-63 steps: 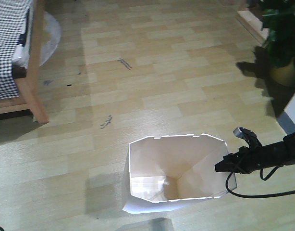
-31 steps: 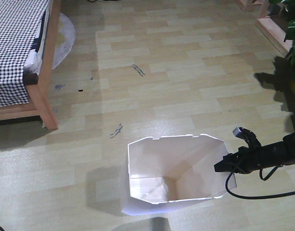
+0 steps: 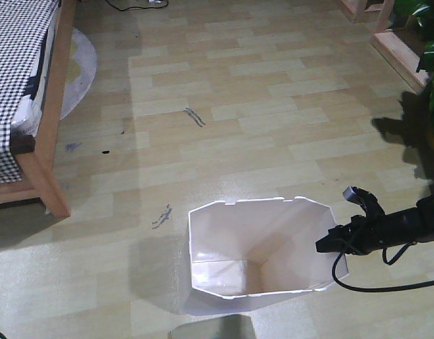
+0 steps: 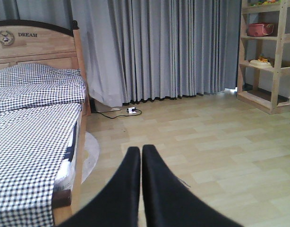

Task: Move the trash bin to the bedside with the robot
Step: 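Drive toward the bed headboard carrying the bin in the right gripper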

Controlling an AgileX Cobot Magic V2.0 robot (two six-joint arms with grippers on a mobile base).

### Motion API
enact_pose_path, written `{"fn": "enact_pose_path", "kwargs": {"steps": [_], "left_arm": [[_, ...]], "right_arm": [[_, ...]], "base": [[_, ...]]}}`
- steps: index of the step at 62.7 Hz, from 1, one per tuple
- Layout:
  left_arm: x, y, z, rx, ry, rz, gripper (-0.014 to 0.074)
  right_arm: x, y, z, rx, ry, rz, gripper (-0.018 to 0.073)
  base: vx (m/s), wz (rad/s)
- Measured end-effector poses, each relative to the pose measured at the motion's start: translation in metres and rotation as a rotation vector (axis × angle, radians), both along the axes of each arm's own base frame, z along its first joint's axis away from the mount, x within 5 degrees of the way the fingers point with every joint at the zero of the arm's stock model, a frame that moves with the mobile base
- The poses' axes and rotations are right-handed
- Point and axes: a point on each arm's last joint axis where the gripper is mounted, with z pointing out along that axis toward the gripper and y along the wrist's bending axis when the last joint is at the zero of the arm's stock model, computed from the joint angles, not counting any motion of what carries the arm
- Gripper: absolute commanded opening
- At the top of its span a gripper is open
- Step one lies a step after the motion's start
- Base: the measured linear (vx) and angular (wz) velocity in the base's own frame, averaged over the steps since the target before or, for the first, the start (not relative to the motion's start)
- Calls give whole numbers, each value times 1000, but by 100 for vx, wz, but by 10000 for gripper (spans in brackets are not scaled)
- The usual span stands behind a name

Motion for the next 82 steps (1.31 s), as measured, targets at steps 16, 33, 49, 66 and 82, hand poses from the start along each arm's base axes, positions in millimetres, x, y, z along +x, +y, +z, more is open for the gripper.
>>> {"fn": "enact_pose_path", "kwargs": {"steps": [16,33,49,66,82], "left_arm": [[0,0,0,0,0,0,-6],[0,0,0,0,0,0,-6],[0,0,0,0,0,0,-6],[0,0,0,0,0,0,-6],[0,0,0,0,0,0,-6]], "right_arm": [[0,0,0,-1,0,0,-3],[0,0,0,-1,0,0,-3],[0,0,0,-1,0,0,-3],[0,0,0,-1,0,0,-3],[0,0,0,-1,0,0,-3]], "base": [[29,0],[32,9],[34,11],[32,5],[31,0]]}}
